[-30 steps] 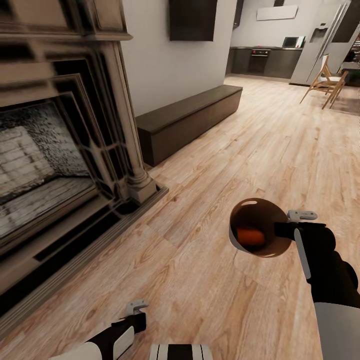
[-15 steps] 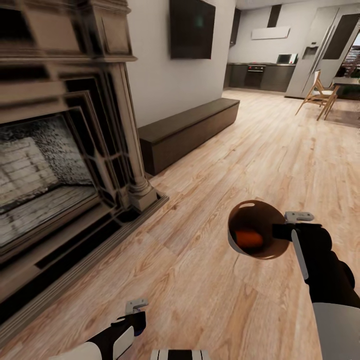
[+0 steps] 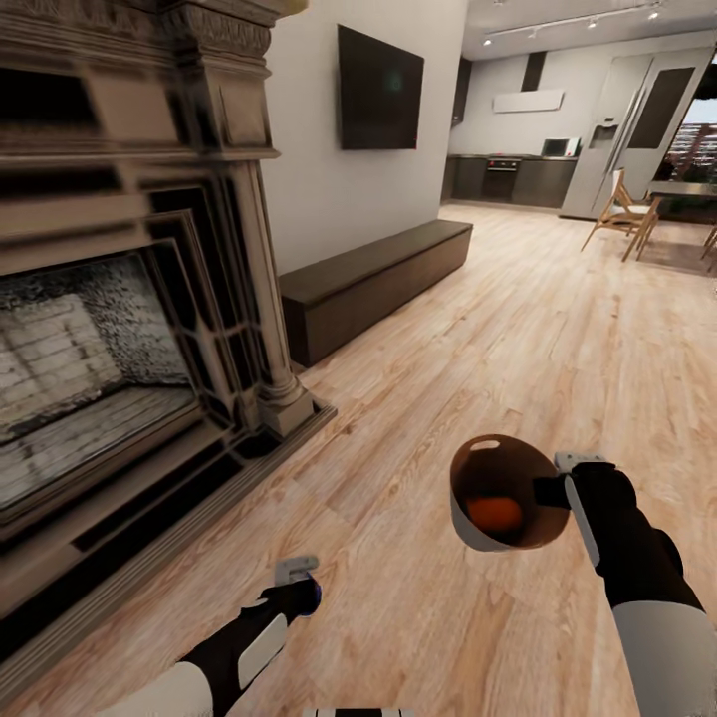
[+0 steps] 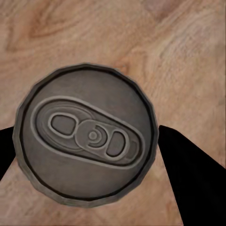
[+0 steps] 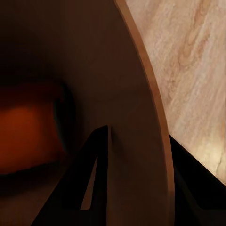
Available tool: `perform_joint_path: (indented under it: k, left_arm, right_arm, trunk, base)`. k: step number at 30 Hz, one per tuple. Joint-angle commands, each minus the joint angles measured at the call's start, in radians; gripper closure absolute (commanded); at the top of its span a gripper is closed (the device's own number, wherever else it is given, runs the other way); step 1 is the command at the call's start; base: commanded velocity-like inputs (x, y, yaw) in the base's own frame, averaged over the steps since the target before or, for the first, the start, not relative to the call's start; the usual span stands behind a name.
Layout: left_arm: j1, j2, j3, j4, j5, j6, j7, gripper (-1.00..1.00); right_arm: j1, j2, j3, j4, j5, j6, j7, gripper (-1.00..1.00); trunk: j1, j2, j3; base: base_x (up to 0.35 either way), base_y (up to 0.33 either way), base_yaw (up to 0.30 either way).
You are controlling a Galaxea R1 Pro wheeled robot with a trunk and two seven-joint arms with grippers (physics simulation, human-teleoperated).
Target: Put the three can of soda from the living room inside the tash can in the kitchen.
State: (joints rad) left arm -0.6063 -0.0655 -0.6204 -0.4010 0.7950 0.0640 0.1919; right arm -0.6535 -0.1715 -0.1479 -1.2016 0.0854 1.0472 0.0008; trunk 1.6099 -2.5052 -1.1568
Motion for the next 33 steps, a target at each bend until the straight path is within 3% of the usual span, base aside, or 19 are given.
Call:
perform_joint_path:
  k: [1,6,12,17,19,23,29,33]
  left_arm:
    - [0.000,0.001,0.001,-0.015,0.001,0.009,0.000,1.00]
    - [0.000,0.004,0.002,-0.099,0.001,0.058,0.001,1.00]
    - [0.000,0.011,0.005,-0.224,0.003,0.146,0.005,1.00]
    - [0.000,0.048,0.008,-0.372,0.004,0.255,0.007,1.00]
    - [0.001,0.078,0.009,-0.475,0.005,0.324,0.009,1.00]
    - [0.002,0.114,0.010,-0.624,0.011,0.418,0.010,1.00]
    - [0.028,0.142,0.013,-0.855,0.014,0.567,0.011,1.00]
    - [0.046,0.148,0.029,-0.957,0.016,0.647,0.011,1.00]
  right_arm:
    - [-0.001,0.000,0.001,0.008,-0.003,0.000,0.002,1.00]
    - [-0.002,0.001,0.005,0.059,-0.002,0.000,-0.002,1.00]
    - [-0.009,0.001,0.046,0.175,-0.001,-0.003,-0.006,1.00]
    - [-0.015,0.004,0.056,0.254,-0.002,-0.058,-0.092,1.00]
    - [-0.017,0.005,0.058,0.268,-0.002,-0.072,-0.127,1.00]
    - [-0.018,0.006,0.059,0.280,-0.001,-0.081,-0.146,1.00]
    - [-0.028,0.013,0.061,0.339,-0.001,-0.147,-0.175,1.00]
    - [-0.046,0.036,0.077,0.381,-0.002,-0.185,-0.258,1.00]
  trunk:
    - [0.000,0.000,0.004]
    - [-0.003,0.001,0.023]
    - [-0.005,0.003,0.047]
    - [-0.008,0.004,0.066]
    - [-0.009,0.004,0.074]
    - [-0.014,0.012,0.088]
    - [-0.037,0.054,0.107]
    - [-0.052,0.082,0.120]
  base:
    - [0.000,0.000,0.000]
    - [0.000,0.000,0.000]
    - [0.000,0.000,0.000]
    - [0.000,0.000,0.000]
    - [0.000,0.000,0.000]
    - [0.000,0.000,0.000]
    - [0.000,0.000,0.000]
    - [0.000,0.000,0.000]
